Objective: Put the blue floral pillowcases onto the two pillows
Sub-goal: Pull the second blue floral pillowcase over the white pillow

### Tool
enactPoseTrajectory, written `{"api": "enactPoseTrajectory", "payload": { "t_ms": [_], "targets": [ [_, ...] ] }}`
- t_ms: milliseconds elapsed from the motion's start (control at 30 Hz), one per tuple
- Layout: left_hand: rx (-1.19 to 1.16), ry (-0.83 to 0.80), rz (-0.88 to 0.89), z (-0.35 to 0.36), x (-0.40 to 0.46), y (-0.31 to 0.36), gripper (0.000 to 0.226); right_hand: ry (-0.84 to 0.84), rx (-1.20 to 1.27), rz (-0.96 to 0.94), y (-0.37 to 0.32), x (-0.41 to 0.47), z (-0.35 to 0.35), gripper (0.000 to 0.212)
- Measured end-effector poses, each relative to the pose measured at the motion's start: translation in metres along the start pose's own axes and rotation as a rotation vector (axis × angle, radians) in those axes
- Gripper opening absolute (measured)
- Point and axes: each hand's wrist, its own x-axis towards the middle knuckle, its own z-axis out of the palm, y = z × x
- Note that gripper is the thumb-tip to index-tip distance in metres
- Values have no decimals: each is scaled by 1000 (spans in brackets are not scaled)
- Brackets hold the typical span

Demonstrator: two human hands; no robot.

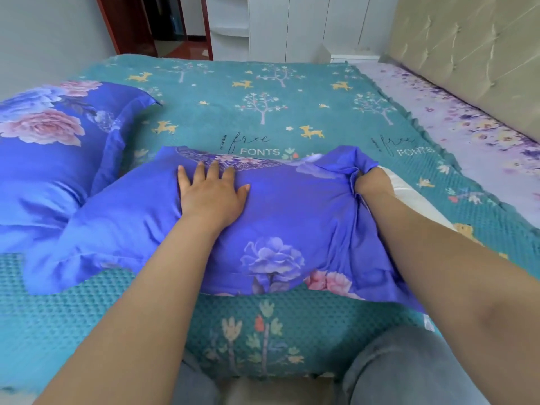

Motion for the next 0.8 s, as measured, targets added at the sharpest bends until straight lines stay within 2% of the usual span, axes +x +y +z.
{"api": "enactPoseTrajectory", "payload": {
  "t_ms": [67, 133, 200, 267, 333, 400, 467, 567, 667, 800],
  "targets": [
    [-35, -57, -16, 4, -1, -8, 66, 39, 39, 20, -7, -14, 0, 48],
    [-90, -118, -23, 6, -1, -16, 70, 21, 43, 20, -13, -30, -1, 67],
    [-166, -115, -59, 3, -1, -27, 78, 31, -123, -18, -12, -50, -2, 87],
    [-203, -48, -214, 1, -3, -37, 97, 92, -327, -35, -7, -69, -4, 99],
    [-235, -22, -437, 0, -6, -48, 112, 61, -380, 4, -5, -83, -4, 93],
    [-261, -70, -570, 1, -6, -62, 111, -36, -359, 34, -8, -87, -2, 74],
    [-275, -152, -579, 6, -5, -80, 89, -94, -338, -34, -16, -91, 1, 53],
    [-341, -225, -453, 17, -6, -101, 53, -79, -221, -122, -15, -96, 4, 37],
    [-492, -68, -420, 11, -6, -106, 44, 22, 17, -126, -14, -100, 3, 35],
    [-529, 415, -483, -27, -8, -99, 35, 209, 405, -214, -35, -104, -8, 27]
  ]
}}
